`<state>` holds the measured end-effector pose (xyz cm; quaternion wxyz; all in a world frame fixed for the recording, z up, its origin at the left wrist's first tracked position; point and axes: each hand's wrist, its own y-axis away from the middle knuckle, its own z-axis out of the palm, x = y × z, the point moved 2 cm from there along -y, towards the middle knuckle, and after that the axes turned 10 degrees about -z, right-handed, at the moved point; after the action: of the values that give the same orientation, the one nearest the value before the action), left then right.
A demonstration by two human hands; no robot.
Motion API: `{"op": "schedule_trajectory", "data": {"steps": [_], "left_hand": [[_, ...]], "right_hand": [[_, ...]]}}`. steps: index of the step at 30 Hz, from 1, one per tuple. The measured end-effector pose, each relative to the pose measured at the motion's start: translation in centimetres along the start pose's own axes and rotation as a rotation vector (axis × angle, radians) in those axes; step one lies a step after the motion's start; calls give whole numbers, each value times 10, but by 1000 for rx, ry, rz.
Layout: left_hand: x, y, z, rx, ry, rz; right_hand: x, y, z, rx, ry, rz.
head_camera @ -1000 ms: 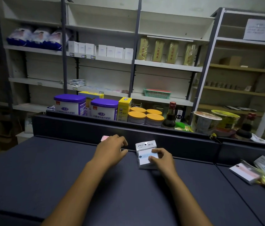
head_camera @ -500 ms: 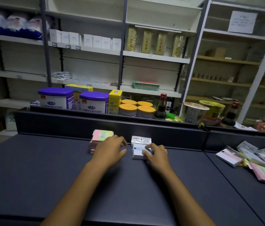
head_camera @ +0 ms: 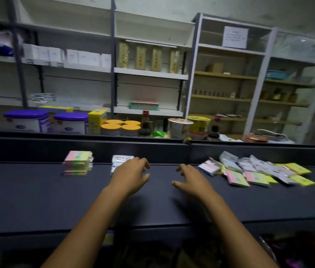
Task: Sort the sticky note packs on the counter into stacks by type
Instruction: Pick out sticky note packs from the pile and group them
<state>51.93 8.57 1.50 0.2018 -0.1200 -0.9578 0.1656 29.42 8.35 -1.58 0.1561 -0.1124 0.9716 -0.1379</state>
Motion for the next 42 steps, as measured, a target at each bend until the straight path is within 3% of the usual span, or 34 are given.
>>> {"op": "schedule_trajectory", "data": {"steps": [11,18,31,42], "left_hand": [[226,68,72,-104,26,202],[332,85,104,-135,85,323],[416,44,161,-115,134,330],[482,-60,218,-54,202,260]], "right_hand": [[153,200,-119,51,159,227],[222,275,-176,106,169,344],[326,270,-199,182,162,353],[439,205,-231,212,179,308]]}}
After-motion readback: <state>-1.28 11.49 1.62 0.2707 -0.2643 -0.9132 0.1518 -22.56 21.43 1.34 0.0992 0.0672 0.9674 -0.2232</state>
